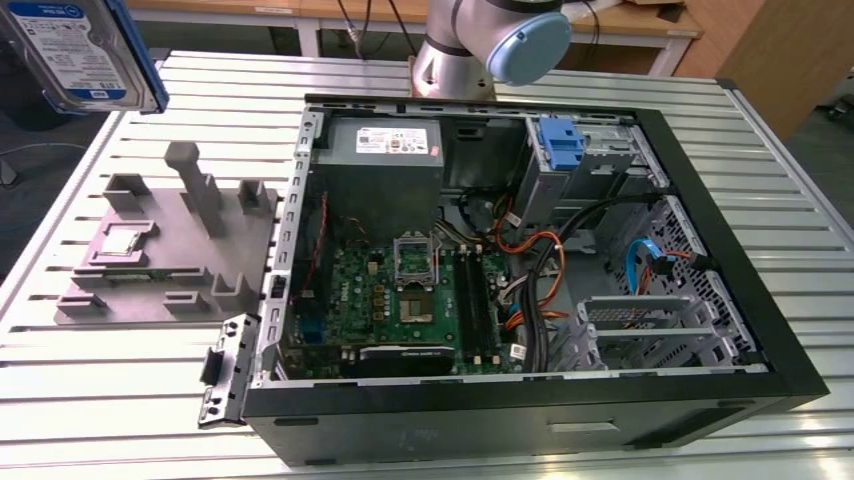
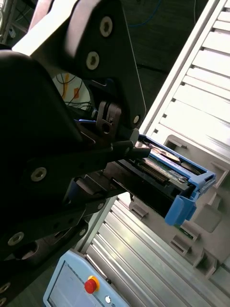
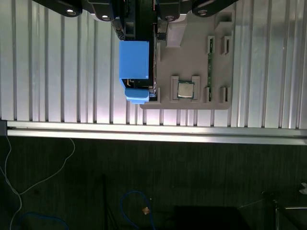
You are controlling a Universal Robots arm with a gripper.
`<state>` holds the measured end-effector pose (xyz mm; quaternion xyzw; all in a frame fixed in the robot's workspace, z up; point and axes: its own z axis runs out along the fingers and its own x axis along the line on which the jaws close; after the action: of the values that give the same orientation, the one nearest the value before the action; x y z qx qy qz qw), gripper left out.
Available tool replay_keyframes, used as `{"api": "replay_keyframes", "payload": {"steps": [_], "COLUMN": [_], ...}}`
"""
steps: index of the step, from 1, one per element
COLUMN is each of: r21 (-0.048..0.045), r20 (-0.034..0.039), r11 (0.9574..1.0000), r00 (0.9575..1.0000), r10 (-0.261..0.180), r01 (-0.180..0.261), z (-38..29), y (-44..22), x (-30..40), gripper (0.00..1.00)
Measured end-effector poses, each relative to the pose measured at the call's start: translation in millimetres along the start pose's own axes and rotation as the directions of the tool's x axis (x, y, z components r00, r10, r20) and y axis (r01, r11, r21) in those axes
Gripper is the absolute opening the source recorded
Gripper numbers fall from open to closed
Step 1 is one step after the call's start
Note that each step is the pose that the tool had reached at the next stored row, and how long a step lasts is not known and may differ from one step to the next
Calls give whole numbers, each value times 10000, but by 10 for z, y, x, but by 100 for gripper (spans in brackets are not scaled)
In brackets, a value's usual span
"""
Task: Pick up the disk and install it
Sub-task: 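Pick up the disk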
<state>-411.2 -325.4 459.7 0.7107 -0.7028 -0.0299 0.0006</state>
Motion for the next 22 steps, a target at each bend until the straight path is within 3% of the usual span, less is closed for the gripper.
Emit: {"api": "replay_keyframes", "payload": {"steps": [10,22], "r21": [-12,-15], "r20": [-1,-2], "r11": [10000,10000], "r00": [10000,10000], "r10": [1,1], "r01": [-1,-1], "z": [-65,-97], "y": [3,4], "x": [-3,-4], "gripper": [35,35]}}
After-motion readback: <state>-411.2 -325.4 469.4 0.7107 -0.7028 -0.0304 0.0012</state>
